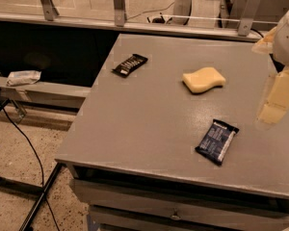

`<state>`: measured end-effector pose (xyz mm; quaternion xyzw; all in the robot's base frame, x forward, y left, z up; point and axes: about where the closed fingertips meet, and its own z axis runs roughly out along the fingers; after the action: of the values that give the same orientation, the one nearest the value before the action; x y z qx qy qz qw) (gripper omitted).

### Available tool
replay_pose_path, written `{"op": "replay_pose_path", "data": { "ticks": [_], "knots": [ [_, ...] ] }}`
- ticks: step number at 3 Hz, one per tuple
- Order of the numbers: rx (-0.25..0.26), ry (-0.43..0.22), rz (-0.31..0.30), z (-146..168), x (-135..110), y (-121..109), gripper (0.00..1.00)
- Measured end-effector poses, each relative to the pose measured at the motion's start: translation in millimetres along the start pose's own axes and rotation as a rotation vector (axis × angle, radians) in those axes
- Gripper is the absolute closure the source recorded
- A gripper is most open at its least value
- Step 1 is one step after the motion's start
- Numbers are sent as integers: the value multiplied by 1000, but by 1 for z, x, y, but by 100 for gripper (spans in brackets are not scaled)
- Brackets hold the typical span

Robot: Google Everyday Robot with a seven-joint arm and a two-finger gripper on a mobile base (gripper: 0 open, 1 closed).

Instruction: Move rxbar blueberry near sponge

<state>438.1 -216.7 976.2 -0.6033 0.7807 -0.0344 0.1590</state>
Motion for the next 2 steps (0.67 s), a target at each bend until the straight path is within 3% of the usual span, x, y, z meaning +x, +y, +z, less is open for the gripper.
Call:
{"op": "replay_pose_path", "data": {
  "ticks": [2],
  "knots": [
    [21, -21, 33, 16, 2, 7, 0]
  ]
}}
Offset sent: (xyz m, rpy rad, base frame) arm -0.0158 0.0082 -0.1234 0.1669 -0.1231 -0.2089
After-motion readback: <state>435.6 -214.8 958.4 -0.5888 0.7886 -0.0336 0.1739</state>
